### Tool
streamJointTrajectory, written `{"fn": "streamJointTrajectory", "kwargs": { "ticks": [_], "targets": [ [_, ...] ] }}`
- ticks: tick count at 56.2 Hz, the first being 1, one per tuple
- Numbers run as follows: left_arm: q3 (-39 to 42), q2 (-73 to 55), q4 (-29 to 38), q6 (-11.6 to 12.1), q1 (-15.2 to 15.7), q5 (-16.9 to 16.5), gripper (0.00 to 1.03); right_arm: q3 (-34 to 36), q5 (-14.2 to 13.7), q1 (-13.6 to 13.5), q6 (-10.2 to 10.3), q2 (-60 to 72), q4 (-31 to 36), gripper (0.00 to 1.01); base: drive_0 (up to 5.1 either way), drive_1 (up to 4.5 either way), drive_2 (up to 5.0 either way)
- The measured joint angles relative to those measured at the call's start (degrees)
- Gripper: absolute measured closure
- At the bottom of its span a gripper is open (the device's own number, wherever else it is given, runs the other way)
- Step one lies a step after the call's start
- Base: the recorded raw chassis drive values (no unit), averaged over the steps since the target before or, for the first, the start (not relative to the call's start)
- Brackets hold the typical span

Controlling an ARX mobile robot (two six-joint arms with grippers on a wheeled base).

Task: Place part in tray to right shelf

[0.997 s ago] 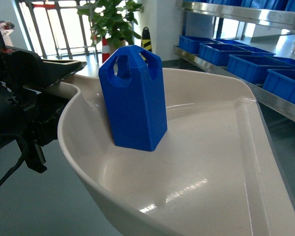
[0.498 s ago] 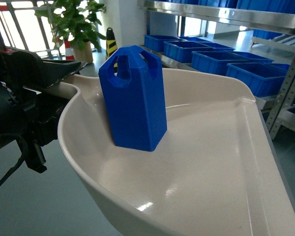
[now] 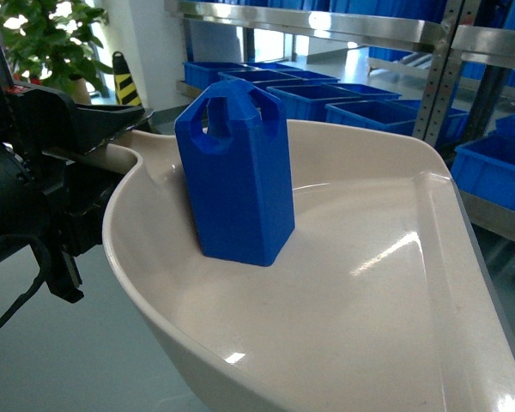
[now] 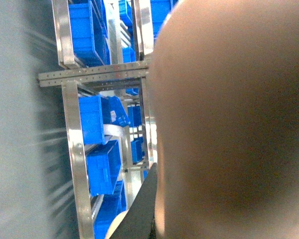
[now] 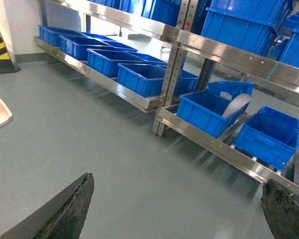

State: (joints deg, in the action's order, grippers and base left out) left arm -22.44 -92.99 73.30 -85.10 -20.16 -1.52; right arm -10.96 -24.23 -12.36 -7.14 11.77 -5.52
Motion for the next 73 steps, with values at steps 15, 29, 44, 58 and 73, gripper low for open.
{"fn": "streamJointTrajectory", "kwargs": {
  "ticks": [15,29,44,58,73],
  "targets": [
    [0.0,0.0,0.0,0.0,0.0,0.0,0.89,0.0,0.0,0.0,0.0,0.0,0.0,0.03,-1.4,-1.44,-1.4],
    [0.0,0.0,0.0,0.0,0.0,-0.2,0.89,0.0,0.0,0.0,0.0,0.0,0.0,0.03,-1.4,-1.45,-1.4],
    [0.0,0.0,0.0,0.0,0.0,0.0,0.89,0.0,0.0,0.0,0.0,0.0,0.0,0.03,-1.5,-1.47,-1.5],
    [0.0,0.0,0.0,0.0,0.0,0.0,0.89,0.0,0.0,0.0,0.0,0.0,0.0,0.03,-1.5,-1.47,-1.5],
    [0.0,0.0,0.0,0.0,0.0,0.0,0.89,0.0,0.0,0.0,0.0,0.0,0.0,0.03,-1.5,-1.49,-1.5]
  ]
}}
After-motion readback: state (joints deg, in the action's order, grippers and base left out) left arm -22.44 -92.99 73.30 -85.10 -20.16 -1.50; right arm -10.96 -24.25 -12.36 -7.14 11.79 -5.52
